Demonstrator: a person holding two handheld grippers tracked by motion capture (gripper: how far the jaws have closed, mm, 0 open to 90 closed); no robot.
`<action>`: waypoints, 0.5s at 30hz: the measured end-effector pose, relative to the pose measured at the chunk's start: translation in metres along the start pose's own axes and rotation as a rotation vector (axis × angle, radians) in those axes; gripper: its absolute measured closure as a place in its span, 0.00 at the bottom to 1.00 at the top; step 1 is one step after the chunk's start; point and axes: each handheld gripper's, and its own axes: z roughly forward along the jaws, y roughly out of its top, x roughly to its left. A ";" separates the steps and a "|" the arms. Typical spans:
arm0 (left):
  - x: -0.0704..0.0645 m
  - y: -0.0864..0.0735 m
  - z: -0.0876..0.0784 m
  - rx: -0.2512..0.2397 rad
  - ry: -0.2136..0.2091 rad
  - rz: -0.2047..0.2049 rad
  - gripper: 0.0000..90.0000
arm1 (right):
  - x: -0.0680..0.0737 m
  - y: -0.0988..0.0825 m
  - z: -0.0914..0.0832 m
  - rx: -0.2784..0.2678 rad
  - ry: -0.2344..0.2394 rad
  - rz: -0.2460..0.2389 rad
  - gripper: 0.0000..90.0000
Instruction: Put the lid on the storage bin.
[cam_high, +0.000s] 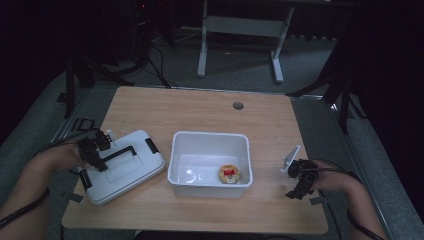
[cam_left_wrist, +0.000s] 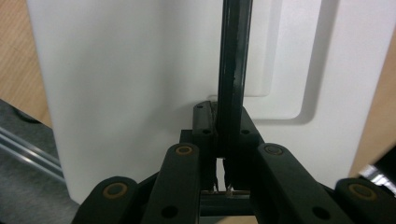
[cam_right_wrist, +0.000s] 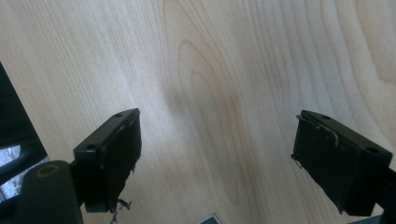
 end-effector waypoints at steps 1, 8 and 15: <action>-0.001 -0.001 -0.003 0.003 -0.003 0.001 0.93 | 0.000 0.000 -0.001 -0.004 0.000 0.001 0.17; -0.006 -0.010 -0.023 0.000 0.015 0.013 0.93 | 0.000 0.004 -0.003 -0.018 -0.006 -0.010 0.16; -0.010 -0.017 -0.042 -0.015 0.024 0.023 0.93 | -0.001 0.007 -0.005 -0.029 -0.022 -0.024 0.16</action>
